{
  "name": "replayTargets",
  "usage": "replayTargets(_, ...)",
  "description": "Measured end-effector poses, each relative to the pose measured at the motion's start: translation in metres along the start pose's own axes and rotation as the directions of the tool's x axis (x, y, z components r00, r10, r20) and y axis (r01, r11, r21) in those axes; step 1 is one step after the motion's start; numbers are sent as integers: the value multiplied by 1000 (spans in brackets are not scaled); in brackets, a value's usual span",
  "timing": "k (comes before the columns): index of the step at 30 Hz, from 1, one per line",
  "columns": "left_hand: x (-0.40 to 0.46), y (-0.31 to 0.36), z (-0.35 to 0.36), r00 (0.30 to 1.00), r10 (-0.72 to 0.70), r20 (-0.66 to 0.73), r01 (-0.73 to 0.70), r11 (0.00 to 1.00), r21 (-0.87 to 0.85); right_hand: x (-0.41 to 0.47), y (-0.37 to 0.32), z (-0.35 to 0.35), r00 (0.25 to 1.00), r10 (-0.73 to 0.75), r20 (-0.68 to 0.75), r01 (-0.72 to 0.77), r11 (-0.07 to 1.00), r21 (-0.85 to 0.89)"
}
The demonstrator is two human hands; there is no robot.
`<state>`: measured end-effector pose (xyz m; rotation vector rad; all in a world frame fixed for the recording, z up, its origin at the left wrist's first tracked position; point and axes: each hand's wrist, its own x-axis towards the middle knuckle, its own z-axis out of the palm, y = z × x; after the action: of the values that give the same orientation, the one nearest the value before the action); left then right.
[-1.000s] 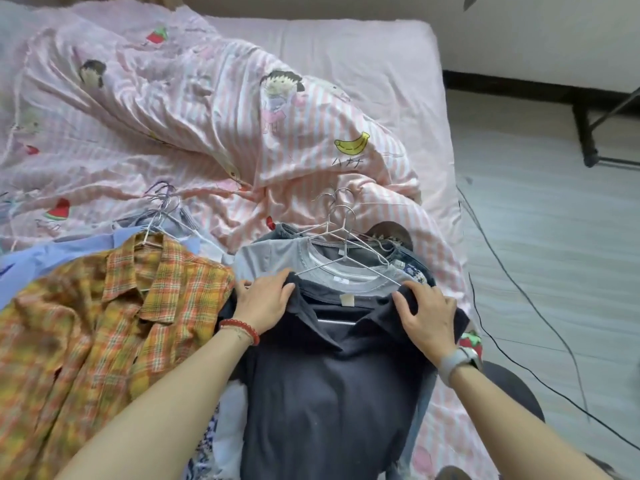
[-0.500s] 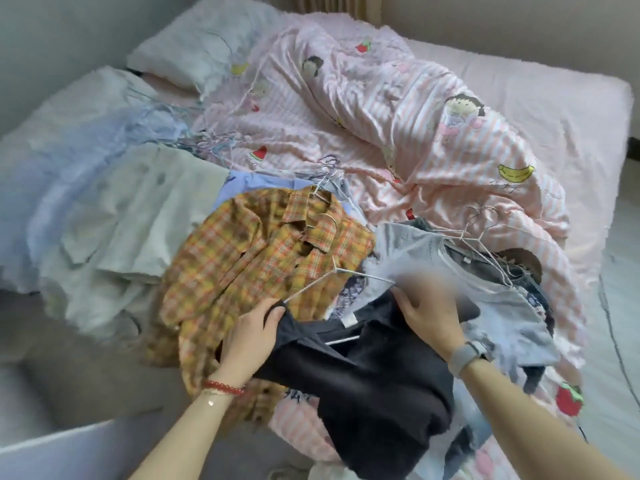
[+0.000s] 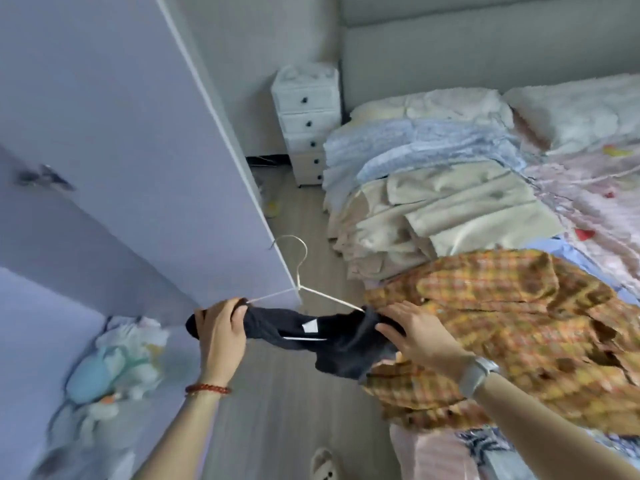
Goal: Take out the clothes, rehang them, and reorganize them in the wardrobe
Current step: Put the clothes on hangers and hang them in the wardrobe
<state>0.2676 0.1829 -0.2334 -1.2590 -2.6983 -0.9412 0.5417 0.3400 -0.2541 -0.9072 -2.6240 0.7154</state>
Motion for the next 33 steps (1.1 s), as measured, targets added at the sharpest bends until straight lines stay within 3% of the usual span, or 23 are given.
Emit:
replayTargets(5, 9, -88, -79, 945, -180, -272, 184, 983, -10, 94, -98, 32, 962, -252, 103, 246, 967, 69)
replayTargets(10, 12, -157, -156, 790, -383, -479, 384, 918, -100, 176, -202, 52, 895, -423, 142, 397, 900, 179)
replayTargets(15, 16, -204, -219, 680, -432, -593, 469, 877, -101, 228, -286, 71, 812, -580, 74, 559, 807, 191)
replayTargets(21, 34, -228, -265, 591, -510, -625, 576, 809, -116, 278, -362, 101, 803, -595, -36, 567, 744, 353)
replayTargets(23, 44, -225, -277, 570, -448, -689, 565, 822, -67, 295, -380, 115, 801, -596, -57, 572, 734, 367)
replayTargets(27, 88, -208, -307, 554, -172, -815, 526, 830, 182, 339, -414, 141, 807, -587, -65, 559, 724, 404)
replayTargets(30, 134, -190, -336, 544, 60, -837, 517, 762, 390, 380, -451, 148, 801, -589, -111, 567, 686, 457)
replayTargets(33, 177, -182, -367, 548, 189, -815, 568, 631, 528, 419, -501, 152, 805, -575, -149, 559, 649, 517)
